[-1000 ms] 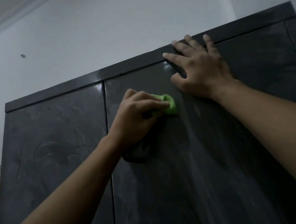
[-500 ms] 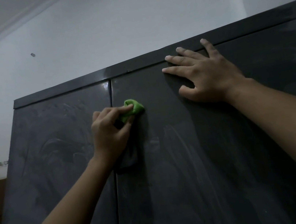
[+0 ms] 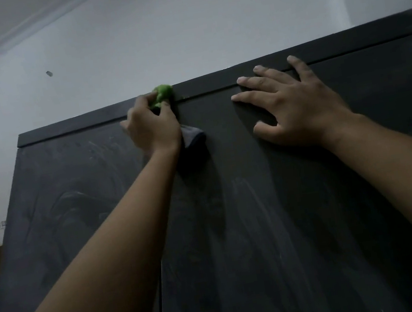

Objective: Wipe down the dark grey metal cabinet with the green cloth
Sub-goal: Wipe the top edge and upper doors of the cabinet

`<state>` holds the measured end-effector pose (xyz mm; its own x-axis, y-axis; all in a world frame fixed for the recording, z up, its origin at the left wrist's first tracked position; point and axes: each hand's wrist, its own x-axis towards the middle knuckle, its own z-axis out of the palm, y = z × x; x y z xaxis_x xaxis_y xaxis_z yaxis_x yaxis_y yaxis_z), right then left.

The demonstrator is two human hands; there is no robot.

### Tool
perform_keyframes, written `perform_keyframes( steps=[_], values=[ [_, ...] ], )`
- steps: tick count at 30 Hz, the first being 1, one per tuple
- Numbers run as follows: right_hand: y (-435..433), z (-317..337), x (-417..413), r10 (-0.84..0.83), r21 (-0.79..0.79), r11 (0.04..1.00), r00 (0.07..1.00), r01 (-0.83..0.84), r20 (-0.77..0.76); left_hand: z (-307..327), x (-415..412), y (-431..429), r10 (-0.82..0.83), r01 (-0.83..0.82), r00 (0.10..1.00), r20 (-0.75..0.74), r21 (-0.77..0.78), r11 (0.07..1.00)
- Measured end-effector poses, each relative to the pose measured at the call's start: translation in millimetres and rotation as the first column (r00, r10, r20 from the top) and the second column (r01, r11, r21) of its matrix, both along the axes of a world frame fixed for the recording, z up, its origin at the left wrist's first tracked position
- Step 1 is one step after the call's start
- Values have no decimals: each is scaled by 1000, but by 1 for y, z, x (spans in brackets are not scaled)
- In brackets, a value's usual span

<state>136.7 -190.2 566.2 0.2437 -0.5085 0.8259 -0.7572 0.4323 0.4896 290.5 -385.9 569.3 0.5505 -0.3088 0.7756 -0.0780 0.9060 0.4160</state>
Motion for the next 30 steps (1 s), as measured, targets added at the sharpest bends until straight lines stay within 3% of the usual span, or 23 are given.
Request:
perform_keyframes(
  steps=[2,5,9,11,13,17,19,25,30],
  values=[
    [-1,0,0,1,-8,1000,1000,-1,-3,0,-12,8,101,-101,994,38,-9,995],
    [-3,-1,0,17,-23,1000,1000,-17,-5,-4,-16,12,166,-122,976,143,-278,953],
    [-3,-2,-1,41,-34,999,999,-41,-10,-23,-6,6,355,-82,881,313,-637,766],
    [-3,-3,-2,59,-45,997,998,-59,-3,-29,6,-3,401,-11,823,401,-695,718],
    [-4,-3,-1,80,-52,996,997,-80,1,-26,16,-12,424,-45,808,410,-674,737],
    [-3,-4,-4,109,-77,991,994,-109,0,-16,5,-9,266,-138,926,268,-415,899],
    [-2,-4,-5,134,-98,986,991,-133,2,-24,-13,5,230,-130,937,261,-351,927],
    [-5,-1,-2,258,-148,957,966,-251,31,-36,-35,39,94,183,861,500,-477,860],
    [1,0,0,324,-140,941,940,-308,106,-51,-40,73,-90,351,789,607,-326,878]
  ],
)
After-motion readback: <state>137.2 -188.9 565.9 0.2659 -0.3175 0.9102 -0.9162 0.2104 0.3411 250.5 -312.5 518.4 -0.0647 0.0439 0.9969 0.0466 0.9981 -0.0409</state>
